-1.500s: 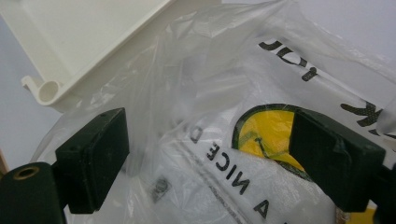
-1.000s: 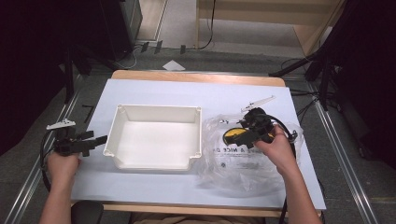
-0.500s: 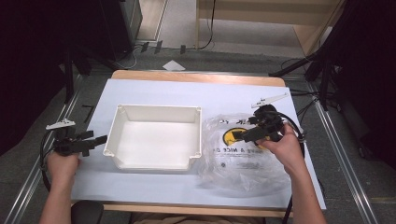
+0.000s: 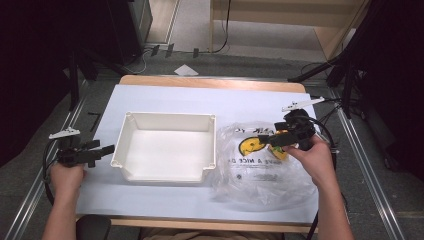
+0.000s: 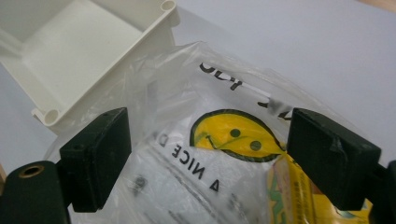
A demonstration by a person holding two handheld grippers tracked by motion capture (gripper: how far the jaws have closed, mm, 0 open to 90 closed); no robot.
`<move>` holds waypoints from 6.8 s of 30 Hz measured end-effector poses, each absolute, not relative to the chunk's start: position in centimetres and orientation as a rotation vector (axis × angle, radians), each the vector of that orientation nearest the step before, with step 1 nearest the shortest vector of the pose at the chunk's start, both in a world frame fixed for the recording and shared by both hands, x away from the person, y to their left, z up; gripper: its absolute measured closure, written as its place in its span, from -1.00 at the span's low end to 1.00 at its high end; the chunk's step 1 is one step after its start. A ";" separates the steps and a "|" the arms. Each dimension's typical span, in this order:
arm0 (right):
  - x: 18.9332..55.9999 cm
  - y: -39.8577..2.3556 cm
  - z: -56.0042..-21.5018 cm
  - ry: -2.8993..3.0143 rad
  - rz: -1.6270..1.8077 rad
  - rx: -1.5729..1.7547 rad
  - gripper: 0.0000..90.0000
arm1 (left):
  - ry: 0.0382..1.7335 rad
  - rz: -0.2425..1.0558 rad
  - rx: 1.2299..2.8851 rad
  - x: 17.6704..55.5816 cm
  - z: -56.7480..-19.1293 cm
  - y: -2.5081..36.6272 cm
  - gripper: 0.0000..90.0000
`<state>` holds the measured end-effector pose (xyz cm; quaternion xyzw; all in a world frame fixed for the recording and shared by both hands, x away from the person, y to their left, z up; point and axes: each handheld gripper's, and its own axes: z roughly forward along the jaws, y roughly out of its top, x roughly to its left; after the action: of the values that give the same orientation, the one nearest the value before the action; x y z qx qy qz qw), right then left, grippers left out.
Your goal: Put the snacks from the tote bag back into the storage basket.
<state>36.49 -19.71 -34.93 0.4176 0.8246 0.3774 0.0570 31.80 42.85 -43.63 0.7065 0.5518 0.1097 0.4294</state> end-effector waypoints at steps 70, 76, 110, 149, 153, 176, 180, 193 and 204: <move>38.8 -23.1 -40.8 2.512 0.775 1.405 0.04 | 1.376 0.267 1.768 31.9 -43.7 42.7 -0.63; 39.0 -22.9 -40.8 2.531 0.740 1.402 0.07 | 1.375 0.266 1.767 31.9 -43.7 42.7 -0.63; 38.5 -22.6 -38.5 2.502 0.793 1.331 0.16 | 1.378 0.271 1.763 31.6 -43.6 42.9 -0.63; 37.2 -16.5 -34.9 2.586 0.811 1.119 0.16 | 1.379 0.277 1.761 31.6 -43.6 43.0 -0.63; 37.1 -15.5 -34.7 2.608 0.812 1.108 0.17 | 1.379 0.277 1.761 31.6 -43.6 43.0 -0.63; 37.3 -12.1 -32.8 2.652 0.831 0.993 0.17 | 1.381 0.279 1.752 31.4 -43.5 43.1 -0.63; 37.5 -11.7 -32.7 2.655 0.840 0.982 0.17 | 1.383 0.276 1.755 31.4 -43.6 43.1 -0.63; 37.9 -8.9 -31.1 2.674 0.864 0.906 0.17 | 1.380 0.278 1.746 31.4 -43.6 43.1 -0.63; 38.8 -7.2 -30.3 2.696 0.871 0.852 0.17 | 1.381 0.274 1.749 31.5 -43.6 43.1 -0.63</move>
<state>38.81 -7.21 -30.27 0.2867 0.9074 0.2933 0.0915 31.46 43.09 -43.60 0.7020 0.5542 0.1099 0.4335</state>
